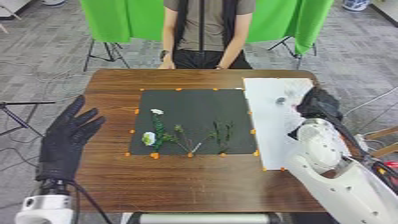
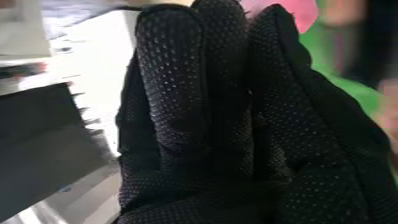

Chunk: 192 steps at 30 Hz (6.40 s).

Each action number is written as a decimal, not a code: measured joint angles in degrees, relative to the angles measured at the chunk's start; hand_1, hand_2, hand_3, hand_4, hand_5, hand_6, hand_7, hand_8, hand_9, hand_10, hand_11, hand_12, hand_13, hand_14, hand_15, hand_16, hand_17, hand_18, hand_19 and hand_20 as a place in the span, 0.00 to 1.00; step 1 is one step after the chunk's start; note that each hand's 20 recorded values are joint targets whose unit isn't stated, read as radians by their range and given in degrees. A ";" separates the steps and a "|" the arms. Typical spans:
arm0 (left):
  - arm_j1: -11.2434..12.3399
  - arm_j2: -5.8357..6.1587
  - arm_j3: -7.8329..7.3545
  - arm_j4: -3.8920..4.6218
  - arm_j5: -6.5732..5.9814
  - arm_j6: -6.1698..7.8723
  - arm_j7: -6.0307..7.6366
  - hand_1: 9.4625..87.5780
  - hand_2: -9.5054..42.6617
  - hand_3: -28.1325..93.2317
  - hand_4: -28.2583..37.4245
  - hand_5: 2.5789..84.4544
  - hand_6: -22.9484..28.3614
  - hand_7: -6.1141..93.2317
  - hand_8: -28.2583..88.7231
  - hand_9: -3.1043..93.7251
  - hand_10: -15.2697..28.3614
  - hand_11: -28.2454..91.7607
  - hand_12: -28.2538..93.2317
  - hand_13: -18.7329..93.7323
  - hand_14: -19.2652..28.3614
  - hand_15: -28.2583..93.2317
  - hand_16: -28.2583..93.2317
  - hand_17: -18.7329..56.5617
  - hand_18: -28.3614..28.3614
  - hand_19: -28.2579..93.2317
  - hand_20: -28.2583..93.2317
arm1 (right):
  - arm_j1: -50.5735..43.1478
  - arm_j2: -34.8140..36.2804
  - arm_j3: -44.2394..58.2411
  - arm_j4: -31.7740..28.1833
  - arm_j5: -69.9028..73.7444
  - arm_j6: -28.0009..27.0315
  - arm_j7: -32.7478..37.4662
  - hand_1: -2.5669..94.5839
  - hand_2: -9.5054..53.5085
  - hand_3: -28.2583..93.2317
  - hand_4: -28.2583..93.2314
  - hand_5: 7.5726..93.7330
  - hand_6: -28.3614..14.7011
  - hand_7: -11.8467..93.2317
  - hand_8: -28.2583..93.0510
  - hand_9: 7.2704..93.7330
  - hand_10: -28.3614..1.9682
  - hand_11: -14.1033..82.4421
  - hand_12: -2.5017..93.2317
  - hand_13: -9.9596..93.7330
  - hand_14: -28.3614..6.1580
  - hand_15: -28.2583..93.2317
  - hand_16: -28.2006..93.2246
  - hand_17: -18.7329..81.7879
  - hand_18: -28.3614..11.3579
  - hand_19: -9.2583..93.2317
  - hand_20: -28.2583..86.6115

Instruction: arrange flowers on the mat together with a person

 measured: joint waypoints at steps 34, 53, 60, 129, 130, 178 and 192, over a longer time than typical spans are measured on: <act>-3.63 0.38 0.46 1.27 -1.77 -1.46 -0.34 0.15 0.29 0.88 0.01 0.37 0.54 0.14 0.17 0.39 0.75 0.39 0.32 0.41 0.91 0.54 0.18 0.16 0.96 0.68 0.25 | 23.95 -20.15 -34.82 8.12 9.58 -10.25 -26.05 0.60 0.00 0.70 0.00 0.79 0.79 0.31 0.17 0.94 0.73 0.45 0.32 0.84 0.69 0.73 0.40 0.39 0.30 0.74 0.43; -4.35 0.52 0.89 1.52 -1.70 -1.70 -0.59 0.15 0.29 0.88 0.02 0.37 0.55 0.14 0.17 0.39 0.75 0.39 0.32 0.41 0.91 0.55 0.18 0.17 0.97 0.70 0.25 | 24.70 -20.75 -35.15 8.15 2.33 -20.60 -22.66 0.46 0.00 0.78 0.00 0.70 0.77 0.27 0.11 0.91 0.66 0.56 0.22 0.81 0.64 0.78 0.38 0.38 0.22 0.72 0.44; -4.25 0.55 0.89 1.48 -1.68 -1.66 -0.58 0.16 0.28 0.88 0.03 0.37 0.54 0.14 0.17 0.39 0.75 0.39 0.32 0.41 0.91 0.54 0.18 0.17 0.97 0.70 0.25 | 24.68 -21.02 -34.87 7.56 1.54 -22.00 -22.64 0.44 0.00 0.76 0.00 0.69 0.75 0.27 0.11 0.90 0.64 0.56 0.22 0.80 0.63 0.78 0.38 0.38 0.20 0.72 0.44; -2.17 -0.14 3.16 2.62 -1.63 0.38 -0.46 0.15 0.29 0.88 0.00 0.38 0.54 0.14 0.17 0.39 0.72 0.37 0.31 0.40 0.87 0.50 0.19 0.16 0.93 0.66 0.28 | -36.27 -22.58 38.15 -15.71 78.04 -9.61 -49.08 0.18 0.35 0.83 0.00 0.36 0.72 0.23 0.12 0.45 0.49 0.23 0.16 0.45 0.26 0.43 0.36 0.23 0.25 0.44 0.42; -2.18 -0.11 3.19 2.62 -1.64 0.39 -0.41 0.15 0.29 0.88 0.00 0.38 0.54 0.14 0.17 0.39 0.72 0.37 0.31 0.40 0.87 0.50 0.19 0.16 0.93 0.66 0.28 | -36.21 -22.63 38.13 -15.71 78.02 -9.60 -49.06 0.18 0.35 0.83 0.00 0.36 0.72 0.23 0.12 0.45 0.49 0.23 0.16 0.45 0.26 0.44 0.36 0.23 0.25 0.45 0.42; -2.77 1.37 4.12 2.62 -2.04 0.92 1.12 0.15 0.28 0.88 0.01 0.37 0.54 0.15 0.17 0.39 0.74 0.39 0.32 0.40 0.88 0.52 0.19 0.16 0.94 0.67 0.28 | -25.73 -9.58 25.68 -13.33 50.48 14.21 -26.30 0.27 0.22 0.79 0.02 0.39 0.75 0.24 0.12 0.63 0.34 0.40 0.17 0.67 0.33 0.67 0.31 0.36 0.09 0.70 0.42; -2.55 2.33 4.38 2.30 -2.36 1.58 2.55 0.15 0.28 0.88 0.01 0.37 0.55 0.15 0.17 0.39 0.74 0.39 0.32 0.40 0.88 0.52 0.19 0.16 0.94 0.67 0.28 | 0.17 1.08 7.09 1.43 24.41 13.20 -2.86 0.31 0.17 0.78 0.04 0.35 0.69 0.23 0.13 0.69 0.31 0.40 0.17 0.73 0.34 0.68 0.30 0.41 0.03 0.77 0.35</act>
